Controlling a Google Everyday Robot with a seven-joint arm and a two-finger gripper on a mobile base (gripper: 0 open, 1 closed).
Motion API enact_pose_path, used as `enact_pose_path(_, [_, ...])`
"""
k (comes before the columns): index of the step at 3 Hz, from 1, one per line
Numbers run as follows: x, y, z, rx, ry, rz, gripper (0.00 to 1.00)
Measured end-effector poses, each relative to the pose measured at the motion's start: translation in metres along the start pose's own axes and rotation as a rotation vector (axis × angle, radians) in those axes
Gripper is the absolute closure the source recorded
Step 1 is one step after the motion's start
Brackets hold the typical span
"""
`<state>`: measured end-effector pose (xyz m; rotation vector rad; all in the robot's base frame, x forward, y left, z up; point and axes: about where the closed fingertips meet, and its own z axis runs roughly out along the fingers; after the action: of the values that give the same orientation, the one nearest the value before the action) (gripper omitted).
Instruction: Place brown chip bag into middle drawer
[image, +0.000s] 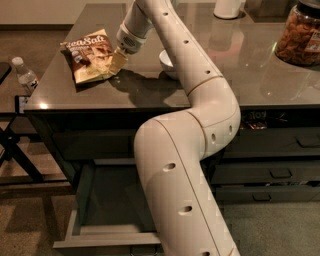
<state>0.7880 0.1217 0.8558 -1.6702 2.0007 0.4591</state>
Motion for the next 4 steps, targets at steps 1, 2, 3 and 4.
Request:
enact_pose_path(1, [0.000,0.000,0.000,0.000,0.000,0.000,0.88])
enact_pose_path(2, [0.000,0.000,0.000,0.000,0.000,0.000,1.00])
enact_pose_path(3, [0.000,0.000,0.000,0.000,0.000,0.000,1.00])
enact_pose_path(4, [-0.021,-0.004,-0.011,0.045,-0.036,-0.049,1.00])
